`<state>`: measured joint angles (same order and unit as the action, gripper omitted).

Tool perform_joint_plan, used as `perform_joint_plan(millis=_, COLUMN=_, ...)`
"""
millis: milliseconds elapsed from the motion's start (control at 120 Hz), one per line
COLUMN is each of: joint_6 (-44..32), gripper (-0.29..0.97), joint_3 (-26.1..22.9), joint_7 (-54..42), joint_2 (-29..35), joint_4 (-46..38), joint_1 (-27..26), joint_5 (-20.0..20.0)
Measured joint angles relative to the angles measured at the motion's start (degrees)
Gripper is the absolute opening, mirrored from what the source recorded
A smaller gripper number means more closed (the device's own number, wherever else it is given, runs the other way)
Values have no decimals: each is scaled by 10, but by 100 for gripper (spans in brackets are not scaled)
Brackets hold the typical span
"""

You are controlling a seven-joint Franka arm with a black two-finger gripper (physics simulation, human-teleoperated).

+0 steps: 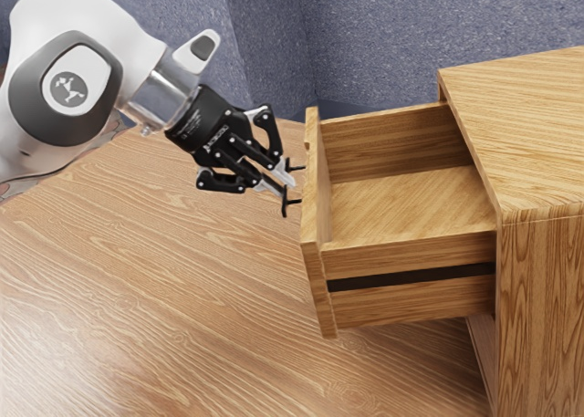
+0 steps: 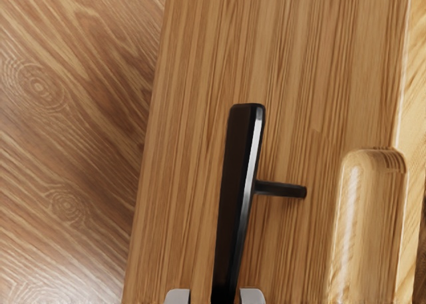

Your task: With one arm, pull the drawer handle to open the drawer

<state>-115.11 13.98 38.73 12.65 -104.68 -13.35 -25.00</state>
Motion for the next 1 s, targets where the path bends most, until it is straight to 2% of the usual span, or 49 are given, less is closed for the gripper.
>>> perform_joint_plan(millis=800, joint_6=2, gripper=0, joint_3=21, joint_7=0, joint_2=31, joint_4=-15, joint_1=0, joint_5=19)
perform_joint_plan(millis=933, joint_6=16, gripper=26, joint_3=34, joint_7=0, joint_2=59, joint_4=15, joint_1=0, joint_5=61)
perform_joint_plan(millis=1000, joint_6=40, gripper=38, joint_3=44, joint_7=-2, joint_2=61, joint_4=55, joint_1=0, joint_5=99)
